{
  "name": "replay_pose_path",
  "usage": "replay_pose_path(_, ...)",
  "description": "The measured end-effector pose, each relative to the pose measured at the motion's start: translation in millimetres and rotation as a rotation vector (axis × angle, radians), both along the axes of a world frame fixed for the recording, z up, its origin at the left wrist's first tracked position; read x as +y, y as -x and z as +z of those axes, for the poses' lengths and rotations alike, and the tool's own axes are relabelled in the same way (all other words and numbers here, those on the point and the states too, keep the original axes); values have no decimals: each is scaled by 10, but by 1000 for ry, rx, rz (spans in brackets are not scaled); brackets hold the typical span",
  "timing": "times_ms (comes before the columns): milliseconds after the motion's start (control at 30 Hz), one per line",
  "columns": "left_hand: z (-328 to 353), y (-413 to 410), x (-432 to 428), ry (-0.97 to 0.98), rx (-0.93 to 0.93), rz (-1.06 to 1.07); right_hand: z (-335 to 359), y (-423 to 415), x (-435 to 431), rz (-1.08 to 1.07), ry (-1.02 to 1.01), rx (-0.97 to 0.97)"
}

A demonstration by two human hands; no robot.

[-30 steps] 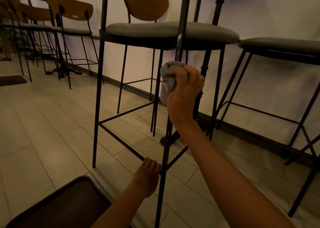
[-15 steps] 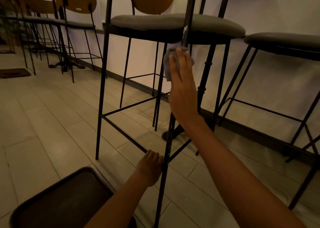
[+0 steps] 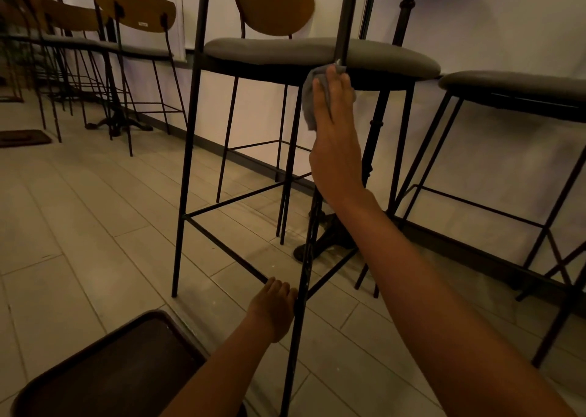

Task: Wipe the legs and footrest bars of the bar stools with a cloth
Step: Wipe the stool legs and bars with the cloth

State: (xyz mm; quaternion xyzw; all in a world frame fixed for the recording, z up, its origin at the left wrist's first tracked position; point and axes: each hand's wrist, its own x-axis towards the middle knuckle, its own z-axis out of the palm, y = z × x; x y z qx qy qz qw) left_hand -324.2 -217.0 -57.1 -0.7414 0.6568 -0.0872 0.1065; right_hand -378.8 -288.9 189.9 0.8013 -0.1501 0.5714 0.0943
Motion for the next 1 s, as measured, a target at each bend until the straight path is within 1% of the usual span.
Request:
replay_pose_path(167,-7,-8,8,29,46,17,311,-23,-66,-35,16,-19)
replay_pose_path(200,-7,-8,8,34,47,15,288,0,-21,-57,0,-16)
replay_pose_path(300,-8,-5,13,46,43,14,180,-23,-56,-1,-107,-44)
replay_pose_path(333,-4,-1,15,51,44,14,153,-38,-39,8,-38,0)
replay_pose_path(367,-4,1,16,56,49,15,188,-67,-14,67,92,137)
replay_pose_path(400,0,6,19,61,54,17,193,-120,-5,164,196,260)
replay_pose_path(433,1,10,21,62,58,19,170,-154,-76,252,235,318)
replay_pose_path(467,7,14,21,61,55,19,185,-110,-83,203,201,263)
replay_pose_path(533,9,16,19,64,52,13,151,3,-101,-68,6,96)
replay_pose_path(567,8,14,22,69,55,12,144,54,-155,-101,-24,78)
replay_pose_path(600,5,12,22,71,59,13,139,148,-59,-84,-48,58)
replay_pose_path(667,-14,10,24,60,56,15,347,83,-18,-19,35,-13)
replay_pose_path(733,-25,3,15,52,55,16,519,43,-99,79,13,-84)
replay_pose_path(800,-22,-4,3,53,69,19,549,54,-158,129,-31,-35)
replay_pose_path(900,-13,-2,7,44,64,18,488,39,-207,84,82,35)
replay_pose_path(1000,4,9,18,43,74,32,319,13,-144,57,69,-11)
